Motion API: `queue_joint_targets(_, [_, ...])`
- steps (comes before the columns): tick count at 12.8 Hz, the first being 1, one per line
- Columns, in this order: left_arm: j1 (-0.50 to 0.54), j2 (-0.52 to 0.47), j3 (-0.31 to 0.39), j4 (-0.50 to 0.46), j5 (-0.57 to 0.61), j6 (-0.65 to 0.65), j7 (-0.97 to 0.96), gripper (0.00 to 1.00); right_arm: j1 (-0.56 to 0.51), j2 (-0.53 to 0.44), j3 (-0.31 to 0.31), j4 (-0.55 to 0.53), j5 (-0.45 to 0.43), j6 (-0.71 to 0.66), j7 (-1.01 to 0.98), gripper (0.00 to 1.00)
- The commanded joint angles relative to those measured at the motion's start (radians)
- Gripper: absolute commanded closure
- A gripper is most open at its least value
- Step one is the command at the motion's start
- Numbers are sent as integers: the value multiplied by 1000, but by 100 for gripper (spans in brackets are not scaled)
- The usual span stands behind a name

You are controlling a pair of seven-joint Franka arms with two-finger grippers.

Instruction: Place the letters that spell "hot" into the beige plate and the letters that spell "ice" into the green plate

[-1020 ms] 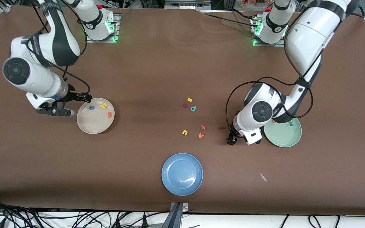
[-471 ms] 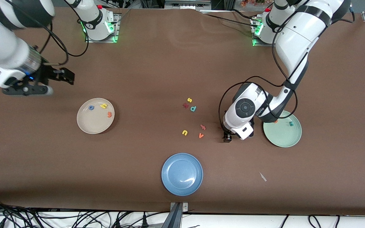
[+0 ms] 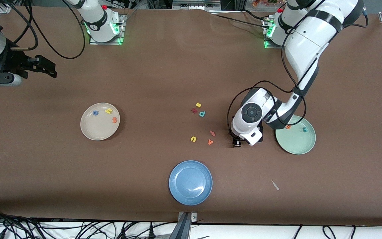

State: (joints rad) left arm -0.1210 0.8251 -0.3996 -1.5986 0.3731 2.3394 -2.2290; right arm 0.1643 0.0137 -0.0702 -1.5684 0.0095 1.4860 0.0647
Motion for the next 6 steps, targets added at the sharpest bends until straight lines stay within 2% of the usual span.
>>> queue_joint_targets(1, [-19, 3, 12, -1, 30, 17, -32, 36, -8, 57, -13, 104, 10, -68, -17, 0])
queue_joint_targets(2, [-20, 8, 12, -1, 30, 17, -34, 41, -67, 104, 6, 161, 18, -90, -60, 0])
queue_joint_targets(3, [-20, 9, 12, -1, 30, 17, -34, 48, -141, 118, 70, 171, 18, -81, -89, 0])
queue_joint_targets(4, [-20, 8, 12, -1, 30, 17, -34, 57, -161, 118, 97, 168, 17, -79, -83, 0])
queue_joint_targets(6, [-19, 8, 12, 0, 32, 17, -26, 93, -146, 117, 93, 168, 12, -82, -71, 0])
